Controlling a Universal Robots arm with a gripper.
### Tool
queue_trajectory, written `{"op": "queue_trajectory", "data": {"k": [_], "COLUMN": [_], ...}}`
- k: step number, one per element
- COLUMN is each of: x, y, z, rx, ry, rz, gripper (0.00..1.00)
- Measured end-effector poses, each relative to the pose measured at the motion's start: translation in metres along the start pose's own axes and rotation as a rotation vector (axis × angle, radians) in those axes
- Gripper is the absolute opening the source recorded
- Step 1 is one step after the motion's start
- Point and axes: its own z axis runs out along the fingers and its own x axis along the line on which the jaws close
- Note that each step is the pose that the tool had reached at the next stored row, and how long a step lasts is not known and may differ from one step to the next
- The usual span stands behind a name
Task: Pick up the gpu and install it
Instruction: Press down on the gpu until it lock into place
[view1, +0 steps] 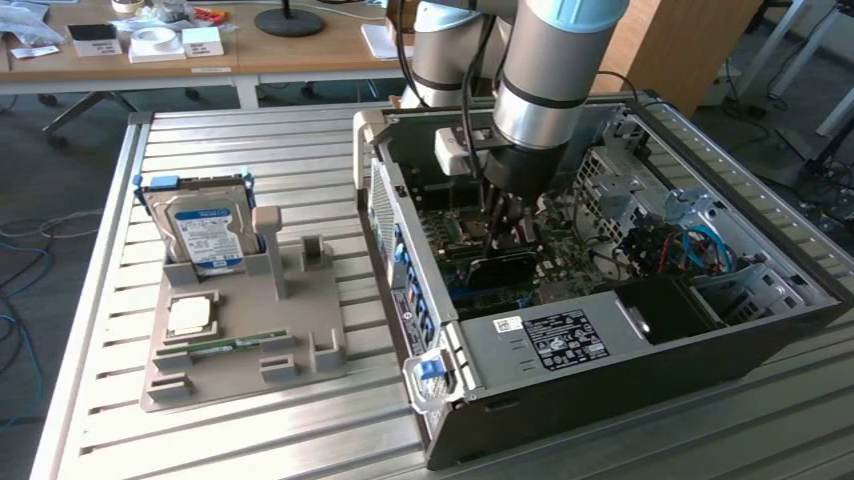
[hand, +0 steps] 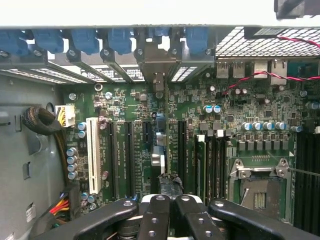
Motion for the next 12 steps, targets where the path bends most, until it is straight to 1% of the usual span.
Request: {"op": "queue_trajectory", "data": {"k": [9, 12], "x": [-0.0011, -0.0013], "y": [0.0001, 0.0001], "z": [0.0005, 0.0011], "rx": [-0.0001, 0.0000], "ry": [-0.0011, -0.0027], "rz": [0.000, 0.000], "gripper": [0.11, 0.11]}}
